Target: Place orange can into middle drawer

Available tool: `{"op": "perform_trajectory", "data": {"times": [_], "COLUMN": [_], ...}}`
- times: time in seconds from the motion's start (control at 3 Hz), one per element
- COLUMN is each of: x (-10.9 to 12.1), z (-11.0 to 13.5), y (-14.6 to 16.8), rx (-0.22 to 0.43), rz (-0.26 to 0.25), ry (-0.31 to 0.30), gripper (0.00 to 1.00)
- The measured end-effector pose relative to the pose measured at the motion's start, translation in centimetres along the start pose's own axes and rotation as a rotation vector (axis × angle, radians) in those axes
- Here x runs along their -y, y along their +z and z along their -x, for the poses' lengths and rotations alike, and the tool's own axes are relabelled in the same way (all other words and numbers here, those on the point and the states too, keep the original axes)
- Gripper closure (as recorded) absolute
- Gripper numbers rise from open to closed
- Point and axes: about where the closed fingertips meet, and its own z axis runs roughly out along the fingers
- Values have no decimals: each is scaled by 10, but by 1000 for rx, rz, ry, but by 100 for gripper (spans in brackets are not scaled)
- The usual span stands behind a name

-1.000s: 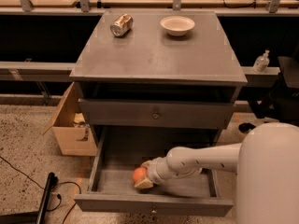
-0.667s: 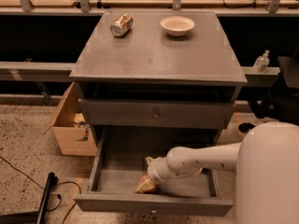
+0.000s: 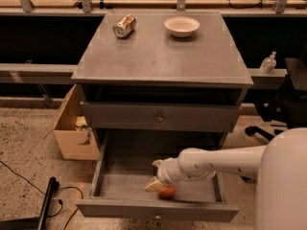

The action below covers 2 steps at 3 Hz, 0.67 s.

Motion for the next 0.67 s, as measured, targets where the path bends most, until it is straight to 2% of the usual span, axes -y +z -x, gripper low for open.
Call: {"op": "perform_trajectory", "data": {"times": [0.33, 0.67], "x": [10, 17], "z": [-1, -11], "y": [-50, -116], "rx": [17, 68], "rz": [-56, -124], "ry": [33, 101], "gripper": [38, 56]}}
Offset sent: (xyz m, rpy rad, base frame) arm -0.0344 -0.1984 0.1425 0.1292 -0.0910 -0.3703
